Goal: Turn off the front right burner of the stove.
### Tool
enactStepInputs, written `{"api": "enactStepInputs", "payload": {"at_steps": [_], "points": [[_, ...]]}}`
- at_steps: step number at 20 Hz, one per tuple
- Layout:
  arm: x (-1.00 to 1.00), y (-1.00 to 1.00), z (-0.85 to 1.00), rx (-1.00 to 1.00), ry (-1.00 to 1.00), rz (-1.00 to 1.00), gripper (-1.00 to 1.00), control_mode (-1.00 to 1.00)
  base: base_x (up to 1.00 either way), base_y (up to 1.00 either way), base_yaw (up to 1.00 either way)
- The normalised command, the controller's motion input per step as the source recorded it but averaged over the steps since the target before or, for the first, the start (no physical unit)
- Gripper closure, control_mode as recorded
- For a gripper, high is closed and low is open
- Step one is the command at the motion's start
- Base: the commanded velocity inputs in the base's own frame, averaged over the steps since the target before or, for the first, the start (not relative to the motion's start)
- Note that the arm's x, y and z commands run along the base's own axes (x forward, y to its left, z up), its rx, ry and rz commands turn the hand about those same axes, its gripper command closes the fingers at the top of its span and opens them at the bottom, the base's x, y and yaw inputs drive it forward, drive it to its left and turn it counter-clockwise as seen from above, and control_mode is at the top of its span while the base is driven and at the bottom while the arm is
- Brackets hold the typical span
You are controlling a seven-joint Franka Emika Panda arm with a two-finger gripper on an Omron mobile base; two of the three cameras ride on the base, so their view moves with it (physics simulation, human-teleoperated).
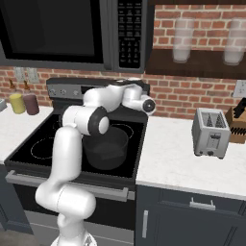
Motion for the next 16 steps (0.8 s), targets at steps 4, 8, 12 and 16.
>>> {"api": "enactStepInputs", "payload": {"at_steps": [4, 8, 12, 16], "points": [[0.33, 0.0, -0.11, 0.0, 0.0, 0.0, -1.0, -1.0, 0.0, 0.0, 0.0], [0.23, 0.0, -0.16, -0.01, 0.01, 0.0, -1.0, -1.0, 0.0, 0.0, 0.0], [0.25, 0.0, -0.15, -0.01, 0.0, 0.0, -1.0, -1.0, 0.0, 0.0, 0.0], [0.24, 0.0, -0.1, 0.0, 0.0, 0.0, -1.0, -1.0, 0.0, 0.0, 0.0]]}}
